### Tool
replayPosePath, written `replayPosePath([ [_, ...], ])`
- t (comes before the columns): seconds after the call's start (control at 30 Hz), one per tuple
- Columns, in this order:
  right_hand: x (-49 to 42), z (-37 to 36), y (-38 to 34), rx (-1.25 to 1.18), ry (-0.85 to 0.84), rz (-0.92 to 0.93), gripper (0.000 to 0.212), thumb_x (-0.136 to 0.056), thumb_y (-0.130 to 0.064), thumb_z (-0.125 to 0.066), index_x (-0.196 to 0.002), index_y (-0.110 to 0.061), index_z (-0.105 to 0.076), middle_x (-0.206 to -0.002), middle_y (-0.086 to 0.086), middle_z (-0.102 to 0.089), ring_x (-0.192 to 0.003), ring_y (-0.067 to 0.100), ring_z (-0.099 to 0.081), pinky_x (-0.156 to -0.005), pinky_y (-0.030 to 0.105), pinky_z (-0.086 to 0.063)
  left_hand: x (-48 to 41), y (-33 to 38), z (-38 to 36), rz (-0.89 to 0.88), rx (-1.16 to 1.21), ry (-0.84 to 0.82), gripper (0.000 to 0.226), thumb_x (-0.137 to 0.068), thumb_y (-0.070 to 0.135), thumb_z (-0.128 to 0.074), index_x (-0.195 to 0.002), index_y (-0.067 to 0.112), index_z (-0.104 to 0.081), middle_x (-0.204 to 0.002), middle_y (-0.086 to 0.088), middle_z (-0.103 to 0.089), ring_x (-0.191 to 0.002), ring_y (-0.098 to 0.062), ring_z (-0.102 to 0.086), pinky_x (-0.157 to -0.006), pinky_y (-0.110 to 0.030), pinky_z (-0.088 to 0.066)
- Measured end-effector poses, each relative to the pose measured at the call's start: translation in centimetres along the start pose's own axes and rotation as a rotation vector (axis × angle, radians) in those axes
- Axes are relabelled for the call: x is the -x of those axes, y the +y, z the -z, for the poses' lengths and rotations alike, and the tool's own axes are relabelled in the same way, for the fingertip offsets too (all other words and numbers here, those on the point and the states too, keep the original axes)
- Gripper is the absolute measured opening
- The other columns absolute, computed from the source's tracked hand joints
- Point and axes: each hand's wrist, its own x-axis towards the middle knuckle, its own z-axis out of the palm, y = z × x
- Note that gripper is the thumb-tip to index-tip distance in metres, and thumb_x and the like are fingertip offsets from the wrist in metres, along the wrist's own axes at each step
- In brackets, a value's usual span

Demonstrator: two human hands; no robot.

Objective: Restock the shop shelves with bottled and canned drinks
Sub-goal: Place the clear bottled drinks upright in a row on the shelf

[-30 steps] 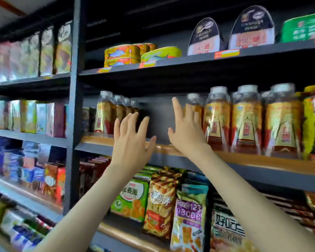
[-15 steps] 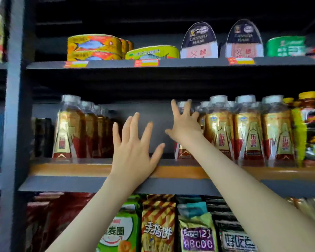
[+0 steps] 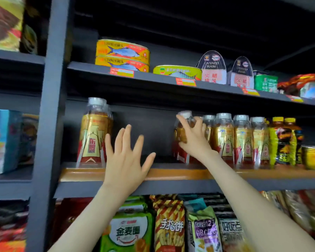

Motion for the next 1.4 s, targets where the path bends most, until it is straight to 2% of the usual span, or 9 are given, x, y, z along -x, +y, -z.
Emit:
replayPosePath([
  [0.33, 3.6, 4.7, -2.8, -0.048, 0.436, 0.409, 0.082, -0.08, -0.005, -0.075, -0.143, -0.039, -0.035, -0.15, 0.005, -0.01, -0.14, 0.029, -0.01, -0.11, 0.035, -0.021, -0.2, 0.6, 2.6, -0.028, 0.184, 0.073, 0.057, -0.088, 0.04, -0.04, -0.134, 0.008, -0.053, -0.14, -0.022, -0.046, -0.129, -0.039, -0.044, -0.109, -0.061, -0.029],
  [0.5, 9.6, 8.6, -6.0, -0.183, 0.547, 0.51, 0.075, -0.078, -0.024, -0.076, -0.138, -0.037, -0.033, -0.141, -0.003, -0.016, -0.136, 0.021, -0.021, -0.112, 0.016, -0.022, 0.5, 4.6, 5.1, -0.11, 0.688, 0.069, 0.077, -0.088, 0.044, -0.055, -0.151, 0.012, -0.023, -0.148, -0.012, -0.037, -0.138, -0.027, -0.035, -0.114, -0.051, -0.029],
  [0.6, 14.1, 8.5, -7.3, -0.338, 0.412, 0.508, 0.073, -0.078, -0.036, -0.071, -0.139, -0.043, -0.031, -0.133, -0.013, -0.016, -0.134, 0.01, -0.023, -0.111, 0.014, -0.025, 2.9, 6.6, 7.6, 0.007, 1.107, -0.077, 0.093, -0.08, 0.036, -0.073, -0.148, 0.036, -0.009, -0.135, 0.007, -0.051, -0.121, -0.007, -0.054, -0.093, -0.029, -0.051],
  [0.73, 18.6, 6.4, -6.9, -0.616, 0.111, 0.416, 0.058, -0.088, -0.042, -0.055, -0.137, -0.059, -0.027, -0.135, -0.021, -0.018, -0.13, -0.008, -0.023, -0.105, 0.011, -0.032, 10.1, 7.0, 8.7, 0.198, 1.209, -0.267, 0.087, -0.07, 0.04, -0.079, -0.129, 0.056, -0.017, -0.107, 0.028, -0.062, -0.091, 0.008, -0.064, -0.068, -0.007, -0.048],
  [0.9, 24.0, 0.4, -6.2, -0.862, -0.283, 0.151, 0.049, -0.092, -0.047, -0.05, -0.134, -0.065, -0.032, -0.137, -0.017, -0.027, -0.136, 0.0, -0.026, -0.115, 0.034, -0.028, 18.8, 6.0, 7.5, 0.443, 1.313, -0.645, 0.084, -0.068, 0.049, -0.073, -0.134, 0.051, -0.021, -0.114, 0.039, -0.055, -0.102, 0.008, -0.06, -0.081, -0.011, -0.047],
  [1.0, 27.3, -2.7, -6.4, -0.921, -0.473, 0.036, 0.045, -0.094, -0.044, -0.047, -0.129, -0.069, -0.036, -0.151, -0.023, -0.019, -0.144, -0.004, -0.005, -0.12, 0.038, -0.017, 22.9, 4.9, 7.5, 0.613, 1.387, -0.745, 0.091, -0.065, 0.042, -0.072, -0.136, 0.054, -0.017, -0.115, 0.038, -0.056, -0.106, 0.003, -0.06, -0.087, -0.021, -0.049],
  [1.13, 30.4, -4.8, -7.8, -0.977, -0.629, -0.104, 0.054, -0.094, -0.049, -0.042, -0.138, -0.067, -0.017, -0.154, -0.035, -0.013, -0.141, -0.013, -0.006, -0.121, 0.038, -0.018, 26.2, 4.2, 8.3, 0.953, 1.529, -0.826, 0.088, -0.057, 0.03, -0.076, -0.131, 0.049, -0.033, -0.109, 0.019, -0.069, -0.1, -0.007, -0.066, -0.079, -0.026, -0.053],
  [1.27, 33.0, -6.5, -9.7, -1.062, -0.758, -0.347, 0.083, -0.078, -0.058, -0.053, -0.143, -0.062, -0.002, -0.14, -0.016, -0.051, -0.107, 0.002, -0.061, -0.097, 0.036, -0.05, 27.2, 3.5, 9.8, 1.089, 1.164, -0.936, 0.111, -0.054, 0.046, -0.077, -0.146, 0.049, -0.015, -0.109, 0.014, -0.07, -0.1, -0.011, -0.067, -0.09, -0.033, -0.053],
  [1.4, 35.0, -8.7, -10.7, -1.225, -0.812, -0.488, 0.086, -0.064, -0.054, -0.072, -0.131, -0.069, -0.018, -0.125, -0.009, -0.06, -0.107, 0.008, -0.063, -0.085, 0.028, -0.053, 28.0, 3.4, 11.0, 0.744, 0.712, -1.144, 0.093, -0.079, 0.054, -0.063, -0.146, 0.053, 0.001, -0.093, 0.014, -0.066, -0.082, -0.004, -0.064, -0.073, -0.019, -0.048],
])
